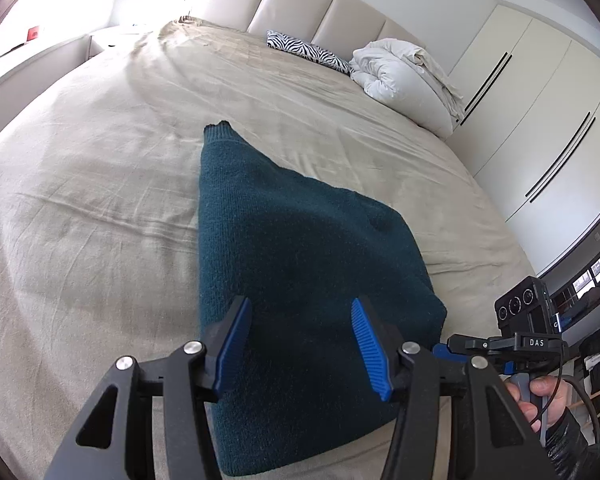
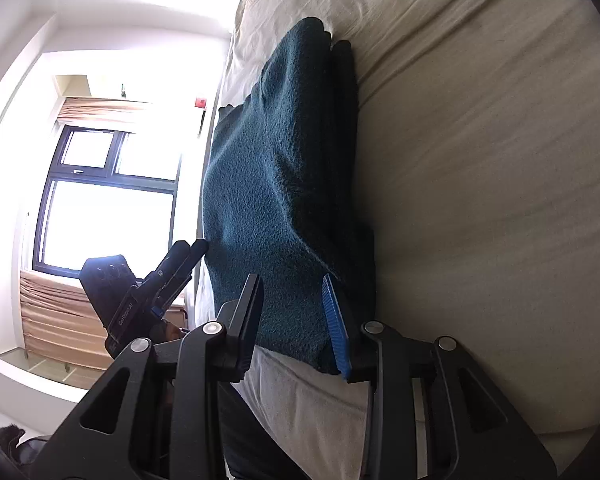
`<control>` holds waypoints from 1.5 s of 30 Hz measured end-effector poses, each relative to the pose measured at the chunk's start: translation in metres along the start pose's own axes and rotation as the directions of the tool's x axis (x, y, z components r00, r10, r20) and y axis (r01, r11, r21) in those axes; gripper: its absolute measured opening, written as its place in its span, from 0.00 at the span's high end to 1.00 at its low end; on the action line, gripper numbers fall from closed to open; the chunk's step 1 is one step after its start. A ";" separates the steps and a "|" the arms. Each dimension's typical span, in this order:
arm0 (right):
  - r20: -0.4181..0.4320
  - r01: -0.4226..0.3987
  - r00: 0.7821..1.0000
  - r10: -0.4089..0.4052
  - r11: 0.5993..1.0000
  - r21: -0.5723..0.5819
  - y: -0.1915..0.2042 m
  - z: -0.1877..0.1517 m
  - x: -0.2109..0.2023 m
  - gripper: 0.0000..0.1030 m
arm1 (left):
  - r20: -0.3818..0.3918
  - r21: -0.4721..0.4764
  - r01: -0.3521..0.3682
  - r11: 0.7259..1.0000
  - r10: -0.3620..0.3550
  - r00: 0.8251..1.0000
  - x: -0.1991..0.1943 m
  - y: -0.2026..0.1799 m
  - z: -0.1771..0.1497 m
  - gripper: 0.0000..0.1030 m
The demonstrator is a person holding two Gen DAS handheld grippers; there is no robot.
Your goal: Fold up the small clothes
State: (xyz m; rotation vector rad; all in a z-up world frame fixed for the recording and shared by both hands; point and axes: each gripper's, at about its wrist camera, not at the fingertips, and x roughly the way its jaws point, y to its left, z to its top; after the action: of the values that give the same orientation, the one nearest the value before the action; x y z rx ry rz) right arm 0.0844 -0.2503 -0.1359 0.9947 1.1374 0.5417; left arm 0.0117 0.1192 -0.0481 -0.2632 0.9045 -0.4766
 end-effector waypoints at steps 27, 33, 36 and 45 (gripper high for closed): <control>0.839 0.749 0.533 -0.110 0.522 -0.408 0.302 -0.111 -0.122 0.00 | 0.496 0.090 -0.502 0.860 0.399 0.771 -0.176 -0.116 0.020 0.00; 0.788 0.733 0.571 -0.231 0.576 -0.363 0.322 -0.110 -0.118 0.00 | 0.407 0.037 -0.489 0.872 0.433 0.804 -0.159 -0.105 0.014 0.00; 0.760 0.768 0.559 -0.330 0.553 -0.324 0.315 -0.105 -0.102 0.00 | 0.346 0.033 -0.495 0.868 0.455 0.821 -0.142 -0.099 0.008 0.00; 0.659 0.809 0.547 -0.517 0.529 -0.256 0.263 -0.079 -0.050 0.00 | 0.208 0.002 -0.505 0.863 0.494 0.844 -0.103 -0.076 -0.003 0.00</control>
State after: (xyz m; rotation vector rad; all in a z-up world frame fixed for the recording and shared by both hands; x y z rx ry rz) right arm 0.0239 -0.1324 0.1099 0.0805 0.7208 -0.0995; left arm -0.0666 0.1048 0.0524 -0.0141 0.7222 0.0143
